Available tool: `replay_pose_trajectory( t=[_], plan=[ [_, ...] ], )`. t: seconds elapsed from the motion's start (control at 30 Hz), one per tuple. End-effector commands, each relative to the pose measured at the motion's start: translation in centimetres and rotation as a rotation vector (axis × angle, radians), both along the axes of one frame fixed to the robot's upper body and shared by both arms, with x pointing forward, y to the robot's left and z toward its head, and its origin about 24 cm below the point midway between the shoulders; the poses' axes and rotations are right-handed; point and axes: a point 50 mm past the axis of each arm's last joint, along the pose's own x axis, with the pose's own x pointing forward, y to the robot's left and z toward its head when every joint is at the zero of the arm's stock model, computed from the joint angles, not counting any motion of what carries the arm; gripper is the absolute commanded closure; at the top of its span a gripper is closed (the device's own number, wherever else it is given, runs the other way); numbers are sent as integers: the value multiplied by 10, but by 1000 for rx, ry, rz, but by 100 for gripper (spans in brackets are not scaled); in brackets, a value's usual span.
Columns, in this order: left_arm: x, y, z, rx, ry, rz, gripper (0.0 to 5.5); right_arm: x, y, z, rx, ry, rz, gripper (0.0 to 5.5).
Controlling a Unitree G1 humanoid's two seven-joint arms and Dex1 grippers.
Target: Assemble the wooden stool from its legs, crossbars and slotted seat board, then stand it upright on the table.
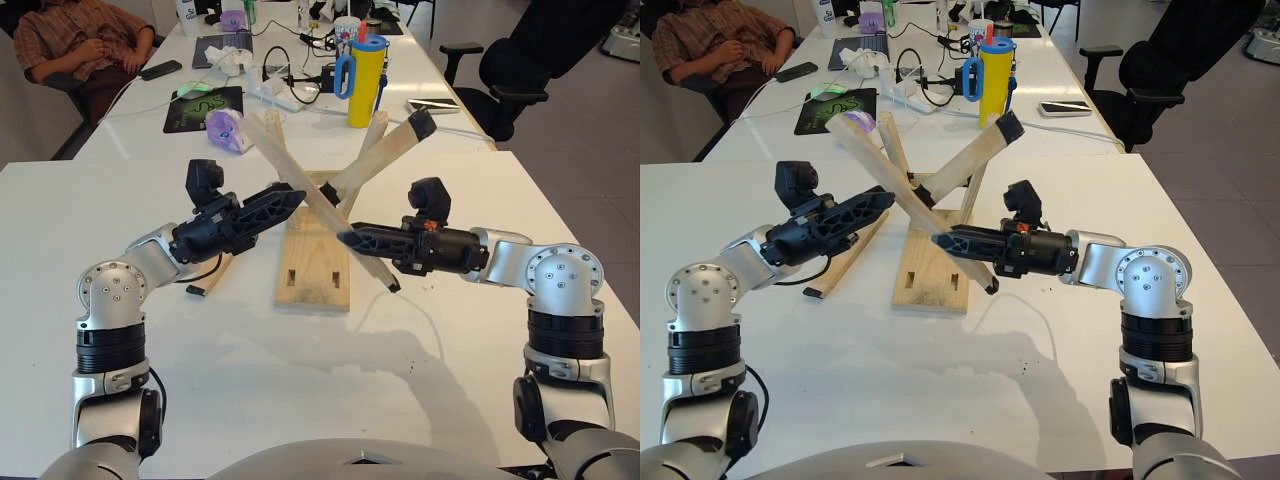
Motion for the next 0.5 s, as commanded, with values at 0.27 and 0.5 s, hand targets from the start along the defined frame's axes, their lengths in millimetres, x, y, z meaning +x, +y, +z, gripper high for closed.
replay_pose_trajectory(
  t=[0.27, 0.5],
  plan=[
    [-4, 0, 10, -2, -8, -67, 308, -9, -5, 0, -7, -3, 61, 346],
    [-3, 9, 9, 24, -9, -39, 349, -8, -7, 2, -21, -30, 68, 346]
  ],
)
